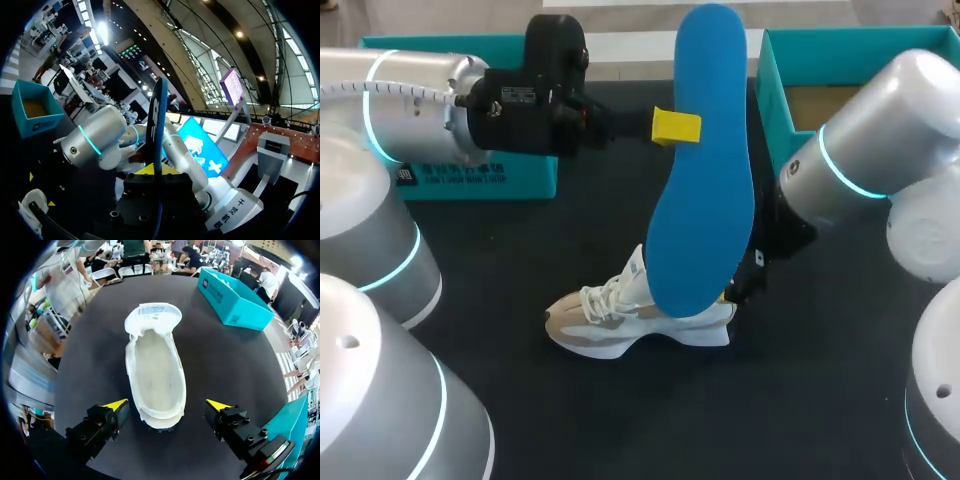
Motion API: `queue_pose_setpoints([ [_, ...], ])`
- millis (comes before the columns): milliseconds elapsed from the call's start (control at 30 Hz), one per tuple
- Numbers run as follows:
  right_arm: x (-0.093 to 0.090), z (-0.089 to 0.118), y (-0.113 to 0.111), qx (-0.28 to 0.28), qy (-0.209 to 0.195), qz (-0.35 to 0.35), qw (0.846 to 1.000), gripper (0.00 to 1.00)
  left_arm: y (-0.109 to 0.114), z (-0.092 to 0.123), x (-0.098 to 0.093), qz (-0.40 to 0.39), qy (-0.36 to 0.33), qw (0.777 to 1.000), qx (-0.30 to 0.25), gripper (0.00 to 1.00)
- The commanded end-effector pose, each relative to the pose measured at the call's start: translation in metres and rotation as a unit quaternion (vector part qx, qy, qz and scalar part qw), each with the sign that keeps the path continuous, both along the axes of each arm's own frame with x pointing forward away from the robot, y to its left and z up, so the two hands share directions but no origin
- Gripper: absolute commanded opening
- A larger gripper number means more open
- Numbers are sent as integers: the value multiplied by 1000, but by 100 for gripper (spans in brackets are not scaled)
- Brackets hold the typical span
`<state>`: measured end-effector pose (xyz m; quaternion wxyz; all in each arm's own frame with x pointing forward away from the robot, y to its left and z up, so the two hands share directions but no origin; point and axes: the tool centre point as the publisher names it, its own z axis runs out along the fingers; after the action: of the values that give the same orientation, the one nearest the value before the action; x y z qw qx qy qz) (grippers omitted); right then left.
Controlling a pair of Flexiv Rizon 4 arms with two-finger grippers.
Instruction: Take the shoe out of the shoebox, open the shoe tongue, remove and reinsert the insole, then place the shoe into the shoebox
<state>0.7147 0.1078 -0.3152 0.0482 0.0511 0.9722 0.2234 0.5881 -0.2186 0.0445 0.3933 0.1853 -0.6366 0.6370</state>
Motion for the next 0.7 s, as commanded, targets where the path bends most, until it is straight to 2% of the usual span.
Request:
queue_pose_setpoints([
  [33,-1,16,0,-92,13,-4,996,100,-1,-1,0,0,0,1000,0,0],
  [367,-4,12,7,-134,-4,18,991,100,-1,-1,0,0,0,1000,0,0],
  [700,-5,-3,6,-130,18,15,991,100,-1,-1,0,0,0,1000,0,0],
])
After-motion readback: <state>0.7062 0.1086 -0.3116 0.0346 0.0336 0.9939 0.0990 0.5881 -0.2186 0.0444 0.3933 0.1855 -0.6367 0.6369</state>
